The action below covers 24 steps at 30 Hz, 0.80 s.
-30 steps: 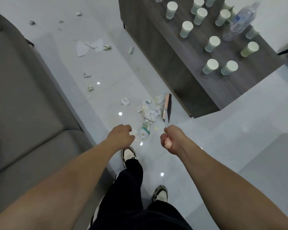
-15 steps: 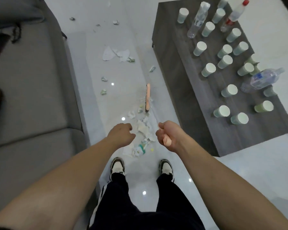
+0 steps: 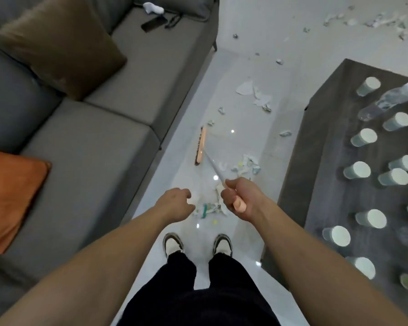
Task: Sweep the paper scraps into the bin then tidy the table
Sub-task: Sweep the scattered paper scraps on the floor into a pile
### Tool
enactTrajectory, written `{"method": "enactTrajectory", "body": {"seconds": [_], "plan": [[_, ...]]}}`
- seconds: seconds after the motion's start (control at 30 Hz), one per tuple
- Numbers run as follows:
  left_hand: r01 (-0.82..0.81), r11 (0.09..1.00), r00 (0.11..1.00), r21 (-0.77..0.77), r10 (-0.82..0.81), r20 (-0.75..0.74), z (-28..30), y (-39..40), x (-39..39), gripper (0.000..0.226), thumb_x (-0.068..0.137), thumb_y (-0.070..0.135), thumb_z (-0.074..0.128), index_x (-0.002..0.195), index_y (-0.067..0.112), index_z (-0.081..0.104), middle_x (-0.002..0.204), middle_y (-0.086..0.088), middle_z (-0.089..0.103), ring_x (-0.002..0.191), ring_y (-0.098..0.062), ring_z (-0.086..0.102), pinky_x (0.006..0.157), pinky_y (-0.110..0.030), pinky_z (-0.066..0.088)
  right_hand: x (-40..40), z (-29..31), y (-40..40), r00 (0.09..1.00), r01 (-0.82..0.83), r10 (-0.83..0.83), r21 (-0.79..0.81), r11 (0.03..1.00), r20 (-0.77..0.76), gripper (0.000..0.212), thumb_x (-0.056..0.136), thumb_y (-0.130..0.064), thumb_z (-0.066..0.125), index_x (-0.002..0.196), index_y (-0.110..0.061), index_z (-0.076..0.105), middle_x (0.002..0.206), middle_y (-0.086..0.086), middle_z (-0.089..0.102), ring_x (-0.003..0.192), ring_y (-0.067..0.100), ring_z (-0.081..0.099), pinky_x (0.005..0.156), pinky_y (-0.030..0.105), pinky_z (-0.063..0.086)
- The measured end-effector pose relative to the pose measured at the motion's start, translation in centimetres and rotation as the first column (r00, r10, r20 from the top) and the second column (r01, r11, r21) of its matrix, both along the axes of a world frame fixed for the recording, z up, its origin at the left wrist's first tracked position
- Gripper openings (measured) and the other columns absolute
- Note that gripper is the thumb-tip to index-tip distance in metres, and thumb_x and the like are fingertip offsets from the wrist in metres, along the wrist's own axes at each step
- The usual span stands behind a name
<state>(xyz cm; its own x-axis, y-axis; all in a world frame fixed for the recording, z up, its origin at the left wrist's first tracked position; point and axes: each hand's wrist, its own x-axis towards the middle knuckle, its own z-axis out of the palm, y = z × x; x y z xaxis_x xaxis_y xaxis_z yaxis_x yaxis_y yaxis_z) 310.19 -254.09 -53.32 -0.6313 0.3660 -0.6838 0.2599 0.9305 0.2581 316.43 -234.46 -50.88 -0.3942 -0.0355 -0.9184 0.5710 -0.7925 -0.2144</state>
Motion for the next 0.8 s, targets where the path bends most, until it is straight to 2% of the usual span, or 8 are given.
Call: {"method": "enactTrajectory", "body": {"seconds": [0.1,0.3,0.5,0.6,0.7,0.8], "plan": [[-0.093,0.996,0.995,0.014,0.093,-0.041,0.9,-1.8,2.2,0.049,0.091,0.044,0.053,0.135,0.022,0.049,0.135,-0.006,0.05,0.119,-0.024,0.049,0.087,-0.032,0.042,1.5,-0.4,-1.8,0.987,-0.158,0.159,-0.051,0.986,0.014,0.005,0.1,-0.011,0.042,0.101,-0.012,0.038,0.065,-0.003,0.023,0.043,0.007,0.022,0.03,0.015,0.025],[-0.261,0.965,0.961,0.021,0.261,-0.088,1.4,-6.6,5.6,0.043,0.091,0.037,0.055,0.13,0.019,0.054,0.128,-0.007,0.056,0.111,-0.024,0.054,0.08,-0.03,0.043,5.6,-1.3,-5.6,0.9,-0.423,0.434,-0.153,0.893,0.044,0.015,0.101,-0.008,0.039,0.114,-0.01,0.034,0.065,-0.002,0.023,0.036,0.006,0.024,0.028,0.015,0.026],[-0.316,0.948,0.946,0.048,0.318,-0.053,-0.5,-10.2,9.9,0.043,0.089,0.036,0.056,0.129,0.02,0.055,0.128,-0.008,0.056,0.114,-0.025,0.052,0.083,-0.031,0.043,10.9,-1.8,-7.5,0.887,-0.408,0.442,-0.222,0.886,0.133,0.008,0.103,-0.006,0.04,0.111,-0.006,0.039,0.066,0.002,0.031,0.034,0.006,0.029,0.029,0.011,0.028],[-0.276,0.961,0.961,0.032,0.277,-0.008,-1.4,-10.6,11.8,0.043,0.089,0.035,0.057,0.129,0.019,0.055,0.129,-0.009,0.056,0.113,-0.025,0.052,0.08,-0.03,0.041,13.9,-1.9,-6.4,0.869,-0.437,0.458,-0.144,0.888,0.185,0.005,0.102,-0.008,0.043,0.106,-0.005,0.041,0.064,0.003,0.034,0.033,0.005,0.028,0.028,0.011,0.028],[-0.245,0.967,0.969,0.063,0.246,-0.012,-1.6,-9.4,12.7,0.037,0.088,0.036,0.058,0.121,0.02,0.059,0.123,-0.006,0.06,0.102,-0.023,0.054,0.072,-0.028,0.039,15.9,-1.4,-3.9,0.869,-0.429,0.433,-0.075,0.9,0.239,0.003,0.102,-0.008,0.043,0.103,-0.007,0.04,0.065,0.002,0.031,0.03,0.005,0.027,0.025,0.013,0.027],[-0.231,0.967,0.97,0.11,0.237,-0.05,-1.2,-7.5,12.8,0.042,0.089,0.037,0.058,0.128,0.022,0.056,0.127,-0.005,0.058,0.111,-0.023,0.055,0.075,-0.028,0.038,16.6,-0.4,-0.7,0.813,-0.53,0.501,0.023,0.848,0.297,0.007,0.103,-0.011,0.043,0.098,-0.007,0.043,0.062,0.002,0.035,0.028,0.005,0.028,0.025,0.012,0.027]]}}
